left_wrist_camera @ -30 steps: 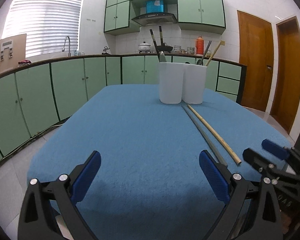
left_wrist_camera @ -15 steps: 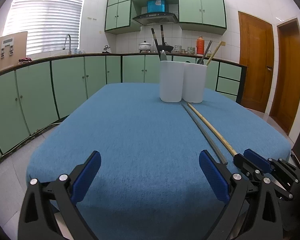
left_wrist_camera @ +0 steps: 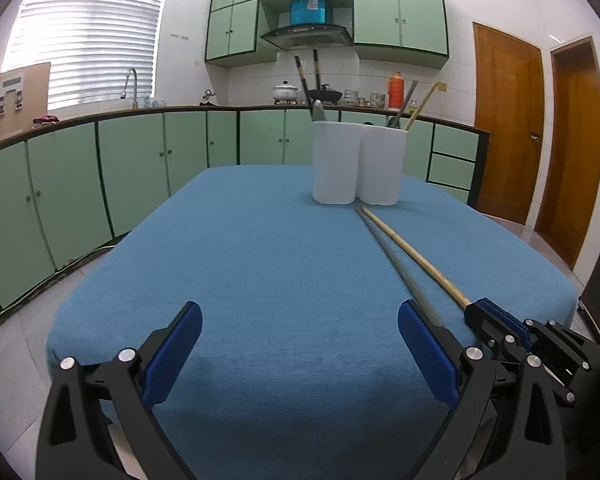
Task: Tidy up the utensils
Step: 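Grasp the wooden chopstick with the right tool while the left tool grasps the grey chopstick, then carry both chopsticks over the white holder and lower them in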
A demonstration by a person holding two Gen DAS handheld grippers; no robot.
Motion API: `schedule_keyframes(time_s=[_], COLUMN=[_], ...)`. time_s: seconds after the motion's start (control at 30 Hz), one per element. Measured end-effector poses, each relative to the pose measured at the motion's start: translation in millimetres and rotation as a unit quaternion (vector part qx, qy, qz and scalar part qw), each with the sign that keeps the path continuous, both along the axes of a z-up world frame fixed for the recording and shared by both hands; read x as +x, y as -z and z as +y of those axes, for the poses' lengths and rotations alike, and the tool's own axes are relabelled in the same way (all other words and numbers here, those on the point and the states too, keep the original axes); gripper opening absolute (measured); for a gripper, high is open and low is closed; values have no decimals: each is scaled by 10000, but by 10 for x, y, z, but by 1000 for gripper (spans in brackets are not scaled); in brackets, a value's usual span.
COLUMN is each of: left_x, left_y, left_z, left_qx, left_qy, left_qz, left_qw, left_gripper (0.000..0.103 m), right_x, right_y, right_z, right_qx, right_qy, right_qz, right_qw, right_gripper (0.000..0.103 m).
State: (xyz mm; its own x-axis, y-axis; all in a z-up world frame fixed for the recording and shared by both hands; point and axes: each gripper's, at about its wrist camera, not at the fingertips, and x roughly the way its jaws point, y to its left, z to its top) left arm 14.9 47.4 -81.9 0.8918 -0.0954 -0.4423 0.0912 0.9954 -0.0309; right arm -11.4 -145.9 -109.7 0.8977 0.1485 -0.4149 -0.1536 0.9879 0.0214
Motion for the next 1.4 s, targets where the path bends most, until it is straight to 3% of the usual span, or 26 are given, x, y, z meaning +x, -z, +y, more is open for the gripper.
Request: schedule_keyframes(time_s=[0.13, 0.23, 0.47, 0.63, 0.8, 1.13, 1.4], left_x=[16, 45, 156, 158, 158, 131, 17], left_y=[0, 33, 173, 202, 209, 87, -277], left_z=[-159, -323, -629, -755, -871, -883, -776], left_qx=[0, 21, 69, 165, 218, 184, 155], left_qy=[180, 333, 608, 577, 660, 652, 651], left_qz=[2, 53, 300, 251, 247, 220, -200], left_qw=[9998, 9994, 9977, 9979, 9973, 9975, 9976], left_gripper=[96, 89, 57, 43, 13, 7, 7], right_x=[-30, -48, -100, -124, -137, -189, -245], right_y=[-27, -40, -39, -20, -25, -138, -468], right_z=[-251, -436, -727, -796, -821, -874, -917], right_qx=[174, 275, 385, 411, 406, 327, 160], right_qy=[282, 433, 617, 595, 554, 434, 216], right_qz=[29, 51, 16, 7, -42, -151, -440], right_qw=[9994, 9987, 9973, 9974, 9976, 9984, 9987], right_gripper=[6, 6, 6, 6, 6, 6, 6])
